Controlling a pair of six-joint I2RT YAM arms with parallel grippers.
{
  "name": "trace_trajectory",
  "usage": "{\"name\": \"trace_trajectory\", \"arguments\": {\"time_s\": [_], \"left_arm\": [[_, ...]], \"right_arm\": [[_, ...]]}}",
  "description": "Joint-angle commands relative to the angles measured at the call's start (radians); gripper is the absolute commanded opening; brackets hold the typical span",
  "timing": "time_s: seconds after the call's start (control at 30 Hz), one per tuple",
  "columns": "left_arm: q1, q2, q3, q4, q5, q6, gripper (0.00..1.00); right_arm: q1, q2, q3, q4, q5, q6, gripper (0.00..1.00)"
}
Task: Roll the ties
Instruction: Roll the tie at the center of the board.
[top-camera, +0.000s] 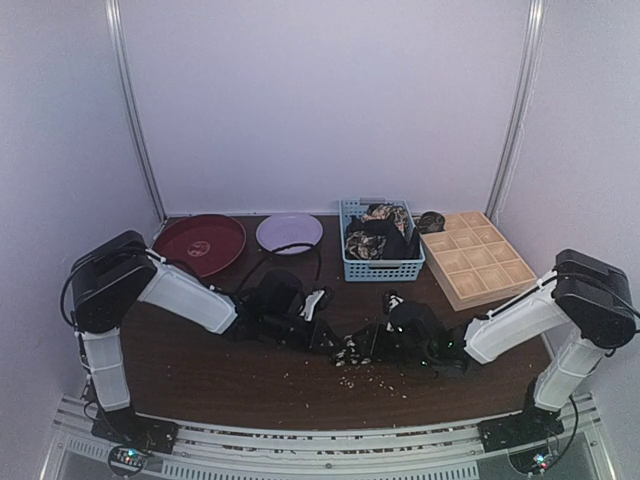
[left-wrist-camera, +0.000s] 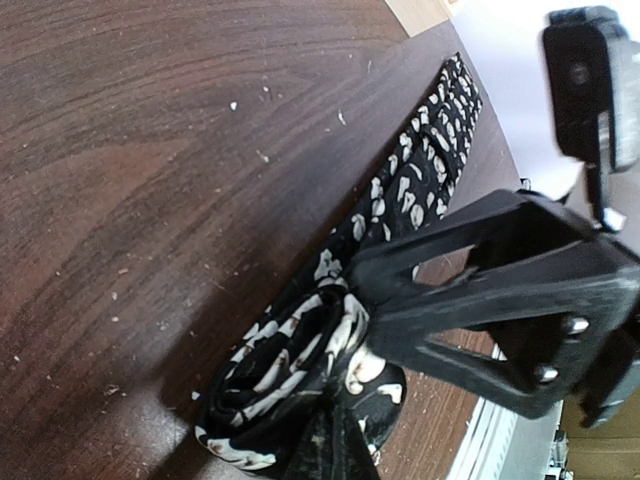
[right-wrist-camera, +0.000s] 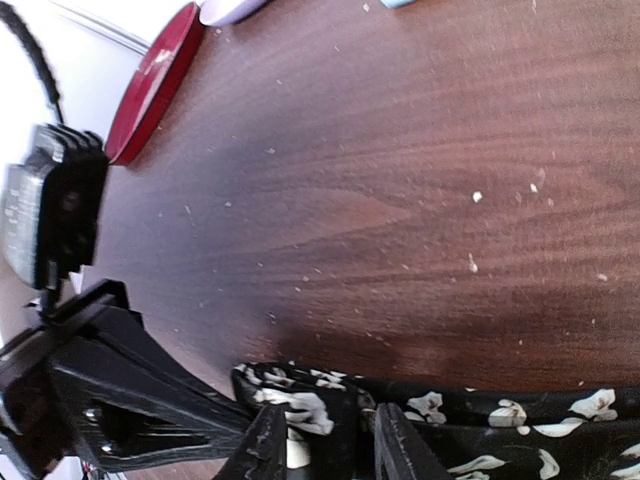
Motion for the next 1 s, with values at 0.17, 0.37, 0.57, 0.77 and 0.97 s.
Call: {"name": "trace_trajectory", "arguments": {"time_s": [0.17,0.37,0.57,0.77,0.97], "left_arm": [[-0.002,-0.062,0.034,-0.084,-0.059,0.181,0.32],[0.001,-0.166,0.104,-0.303,-0.182,0.555,0.62],[0.0,-0.178,0.086,-0.337,-0.121,0.771,0.74],[0.001,-0.116,0.098,-0.306,-0.056,0.833,0.74],[0.001,-0.054,0.119,-0.321,-0.028,0.844,0.72]], "right_arm": [[-0.006,0.083,-0.003,0.043,-0.048,0.012,0.26],[-0.005,0.087,-0.008,0.062,-0.051,0.012,0.25],[-0.005,0.078,-0.013,0.066,-0.049,0.008,0.25],[-0.006,0.08,-0.023,0.119,-0.08,0.0,0.25],[-0.005,0.103,-0.013,0.141,-0.122,0.006,0.25]]}}
